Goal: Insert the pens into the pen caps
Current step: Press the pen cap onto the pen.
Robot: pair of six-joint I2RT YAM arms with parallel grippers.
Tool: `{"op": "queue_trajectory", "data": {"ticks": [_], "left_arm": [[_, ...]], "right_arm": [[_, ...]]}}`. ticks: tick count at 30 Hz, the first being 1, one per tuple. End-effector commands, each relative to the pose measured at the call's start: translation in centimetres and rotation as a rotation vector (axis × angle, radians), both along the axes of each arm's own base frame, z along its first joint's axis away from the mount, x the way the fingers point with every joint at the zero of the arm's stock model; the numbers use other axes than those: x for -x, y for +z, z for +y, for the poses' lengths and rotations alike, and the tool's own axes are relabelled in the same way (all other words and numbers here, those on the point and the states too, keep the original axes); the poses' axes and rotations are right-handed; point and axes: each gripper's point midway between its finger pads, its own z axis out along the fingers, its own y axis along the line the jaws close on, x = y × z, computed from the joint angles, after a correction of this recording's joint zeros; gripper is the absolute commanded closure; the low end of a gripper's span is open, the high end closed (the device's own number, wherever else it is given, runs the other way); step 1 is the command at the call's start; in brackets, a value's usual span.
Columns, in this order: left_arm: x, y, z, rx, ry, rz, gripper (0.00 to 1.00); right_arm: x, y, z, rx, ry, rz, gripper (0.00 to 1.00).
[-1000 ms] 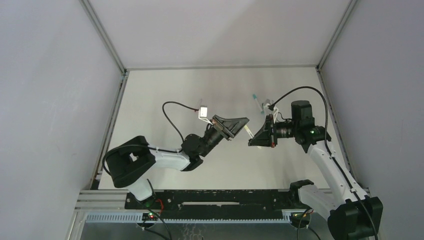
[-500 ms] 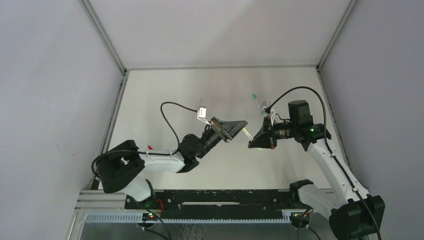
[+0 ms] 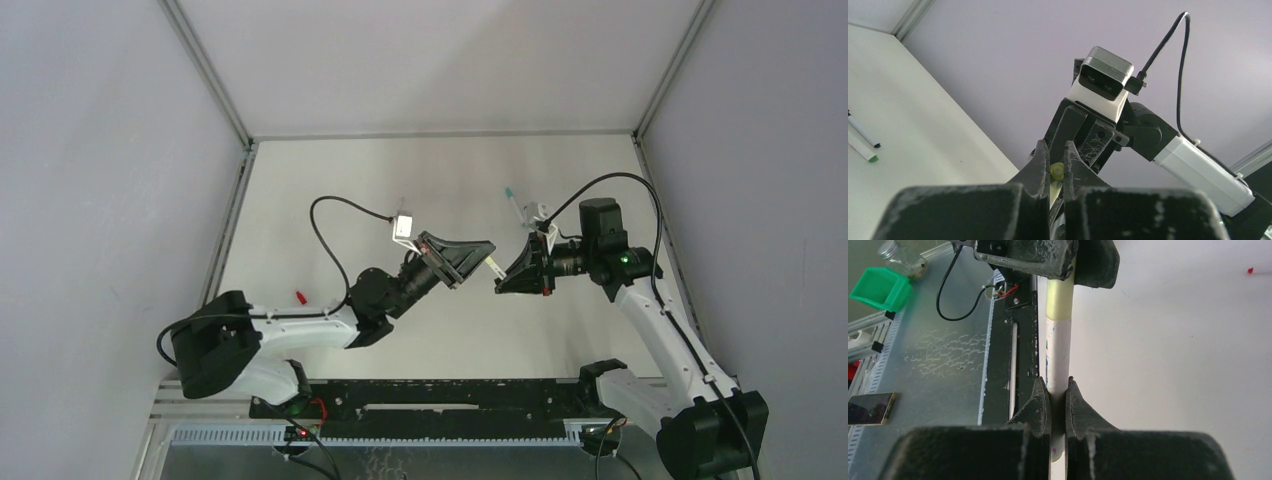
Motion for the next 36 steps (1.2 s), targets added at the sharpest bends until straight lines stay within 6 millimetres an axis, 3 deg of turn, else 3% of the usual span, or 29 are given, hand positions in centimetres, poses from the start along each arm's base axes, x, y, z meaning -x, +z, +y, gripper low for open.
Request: {"op": "queue_trajectory", "data": {"ticks": [1, 11, 22, 29, 36], "left_arm": [[6.1, -1.8, -2.9, -0.142, -0.242, -0.041, 0.93], [4.0, 2.6, -1.0, -0.137, -0.105, -0.127, 0.74], [3.2, 4.7, 0.4, -0.158, -0.039, -0.147, 0.45], [2.2, 3.7, 2.1, -0.254, 0.049, -0.156, 0.31], [1.9, 1.9, 3.8, -0.343, 0.106, -0.181, 0.29]], "right_arm": [[-1.9, 2.6, 0.8, -0.069, 0.059, -0.26, 1.0], [-1.9, 2.3, 0.9, -0.069, 0.065, -0.241, 1.0], [-1.9, 2.2, 0.8, -0.071, 0.069, -0.236, 1.0], [-1.9, 2.1, 0.7, -0.076, 0.071, -0.234, 1.0], [-2.2, 1.7, 0.5, -0.075, 0.067, -0.223, 1.0]]}}
